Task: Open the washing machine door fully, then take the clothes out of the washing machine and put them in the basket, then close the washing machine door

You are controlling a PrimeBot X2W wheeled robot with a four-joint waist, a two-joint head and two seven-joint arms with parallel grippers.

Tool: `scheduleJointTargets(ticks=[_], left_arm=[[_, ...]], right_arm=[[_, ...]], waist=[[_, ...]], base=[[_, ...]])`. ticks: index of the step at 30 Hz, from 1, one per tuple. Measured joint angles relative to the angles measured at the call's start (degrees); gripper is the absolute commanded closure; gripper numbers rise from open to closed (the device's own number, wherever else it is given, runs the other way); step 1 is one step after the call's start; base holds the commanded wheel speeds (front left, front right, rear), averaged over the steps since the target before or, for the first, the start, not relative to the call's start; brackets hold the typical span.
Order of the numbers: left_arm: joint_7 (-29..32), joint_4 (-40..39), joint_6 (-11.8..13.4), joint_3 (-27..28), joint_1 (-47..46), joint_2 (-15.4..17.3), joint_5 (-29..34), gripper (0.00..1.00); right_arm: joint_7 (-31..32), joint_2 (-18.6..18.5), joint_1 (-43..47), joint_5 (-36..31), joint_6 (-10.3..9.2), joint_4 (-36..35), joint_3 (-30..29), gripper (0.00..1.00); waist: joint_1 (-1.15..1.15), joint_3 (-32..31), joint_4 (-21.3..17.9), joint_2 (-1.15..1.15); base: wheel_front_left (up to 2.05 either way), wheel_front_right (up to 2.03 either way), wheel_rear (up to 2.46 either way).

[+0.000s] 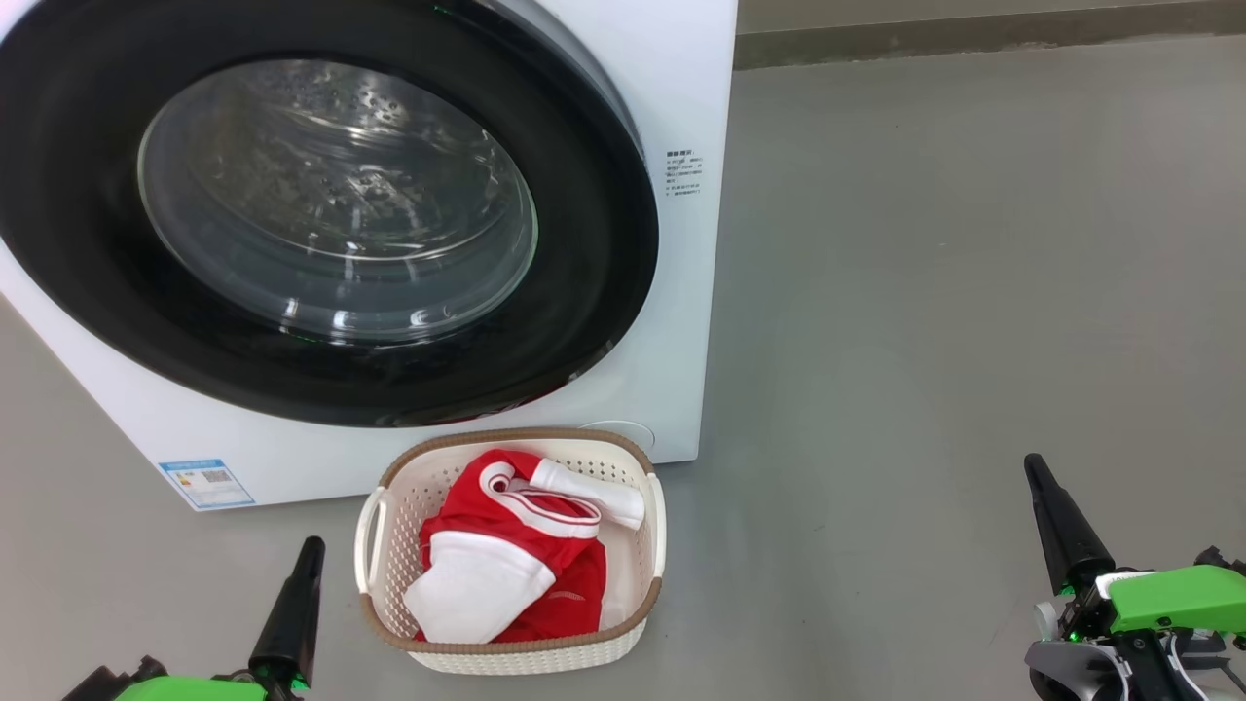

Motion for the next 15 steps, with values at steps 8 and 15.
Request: scheduleJointTargets(ticks=[8, 15], left_arm=[[0.0, 0.0, 0.0, 0.0, 0.0, 0.0, 0.0, 1.0], [0.0, 0.0, 0.0, 0.01, 0.0, 0.0, 0.0, 1.0]], right_arm=[[0.01, 0.01, 0.0, 0.0, 0.0, 0.0, -0.04, 1.0], [0.01, 0.02, 0.0, 0.0, 0.0, 0.0, -0.05, 1.0]], waist=[[0.0, 0.0, 0.0, 0.0], [0.0, 0.0, 0.0, 0.0]], base=[[0.0, 0.0, 0.0], [0.0, 0.0, 0.0]])
